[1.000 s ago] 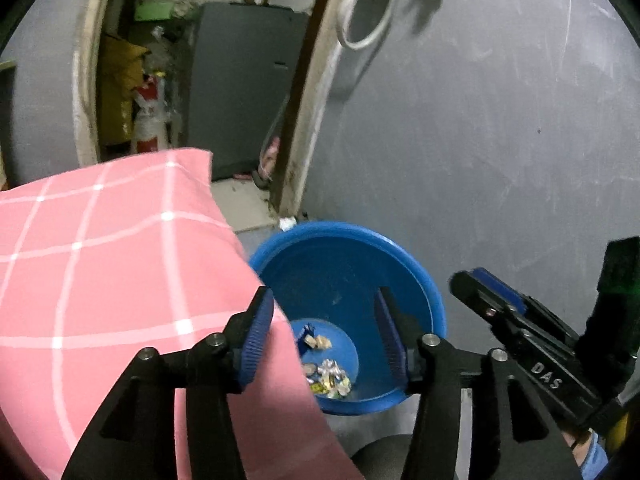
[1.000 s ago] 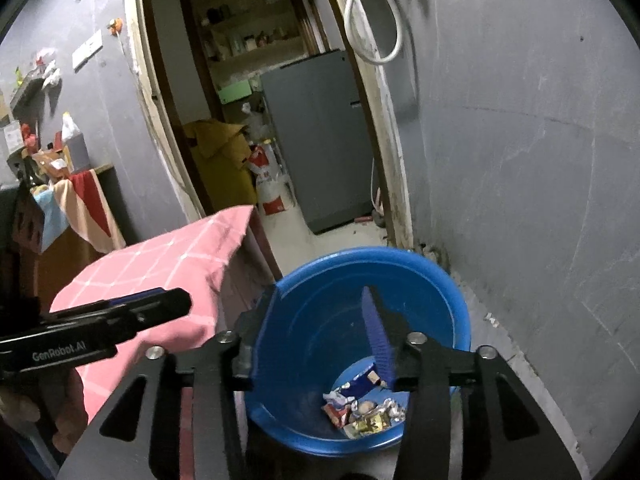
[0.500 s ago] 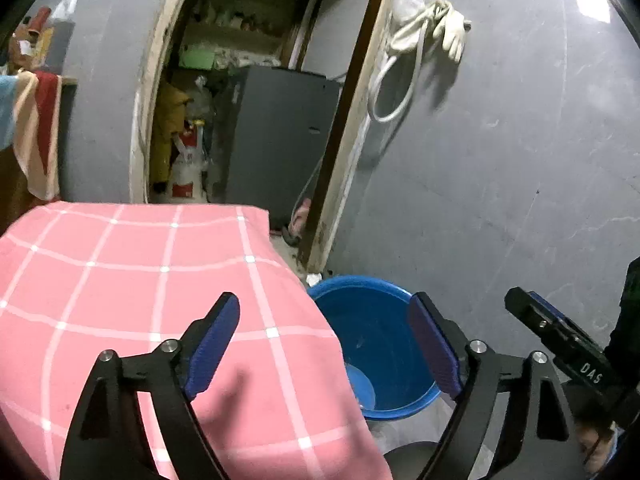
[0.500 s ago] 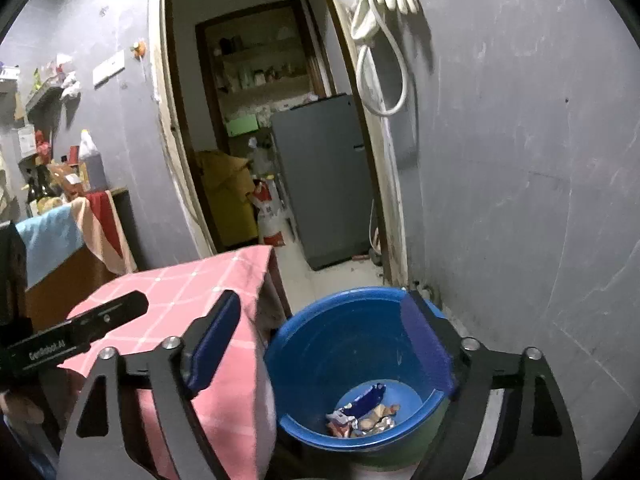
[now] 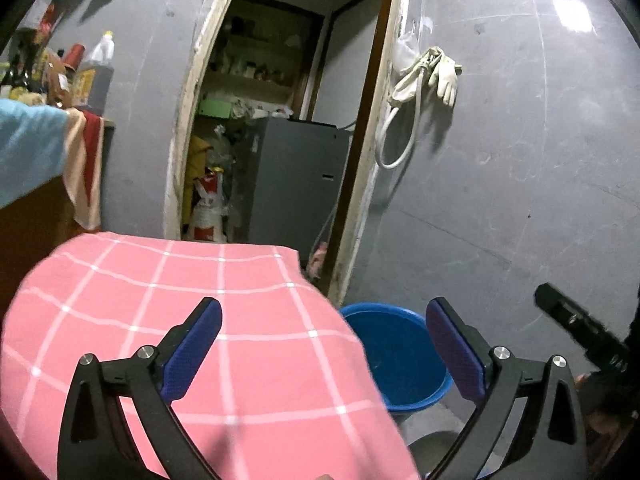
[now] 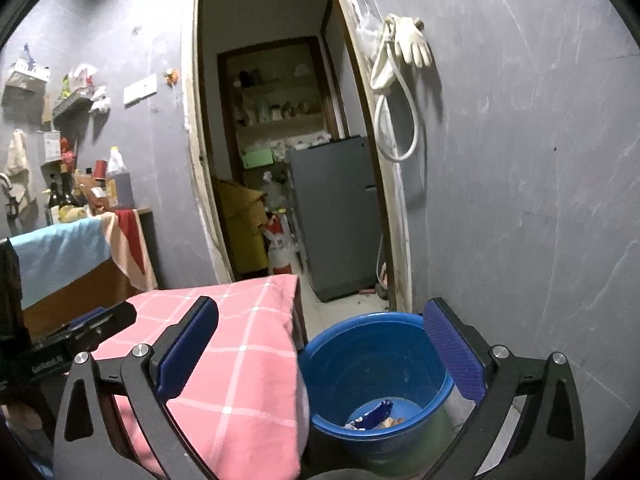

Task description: Collect trash

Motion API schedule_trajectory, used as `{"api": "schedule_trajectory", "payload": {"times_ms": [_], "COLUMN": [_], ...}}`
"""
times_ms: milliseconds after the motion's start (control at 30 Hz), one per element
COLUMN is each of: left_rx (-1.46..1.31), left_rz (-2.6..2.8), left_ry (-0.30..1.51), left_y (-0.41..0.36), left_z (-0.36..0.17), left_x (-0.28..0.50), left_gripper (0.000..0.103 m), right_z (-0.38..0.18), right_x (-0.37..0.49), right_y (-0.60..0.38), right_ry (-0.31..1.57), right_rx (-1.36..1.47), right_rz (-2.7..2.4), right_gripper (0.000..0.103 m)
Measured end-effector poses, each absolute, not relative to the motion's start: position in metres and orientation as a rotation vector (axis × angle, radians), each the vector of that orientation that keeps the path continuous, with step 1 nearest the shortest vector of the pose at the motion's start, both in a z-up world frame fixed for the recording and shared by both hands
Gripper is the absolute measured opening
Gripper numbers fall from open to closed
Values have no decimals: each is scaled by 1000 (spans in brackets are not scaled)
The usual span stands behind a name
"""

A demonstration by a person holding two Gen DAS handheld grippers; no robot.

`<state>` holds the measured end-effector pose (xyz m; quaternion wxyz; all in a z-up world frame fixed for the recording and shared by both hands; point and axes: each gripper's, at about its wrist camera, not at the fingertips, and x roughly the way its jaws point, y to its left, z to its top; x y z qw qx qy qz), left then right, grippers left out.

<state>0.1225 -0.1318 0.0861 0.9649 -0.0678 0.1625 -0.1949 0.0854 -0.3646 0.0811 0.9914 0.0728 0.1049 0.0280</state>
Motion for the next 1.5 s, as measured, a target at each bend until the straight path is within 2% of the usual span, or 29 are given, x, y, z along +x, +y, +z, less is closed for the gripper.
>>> {"api": "schedule_trajectory", "payload": {"times_ms": [567,1500], "left_rx": [-93,-46], "left_rz": [-256,-180], "left_ry": [277,305], "left_y": [-88,-67], "left_z": [59,8], "left_x": [43,13], "left_gripper": [101,101], "right_z": [58,12], "right_x": [12,-23], "right_y": [-325,-295], "right_ry": [159,176], "right_rx": [121,38], "right_rz": [28,-22], "right_gripper": [103,103]}}
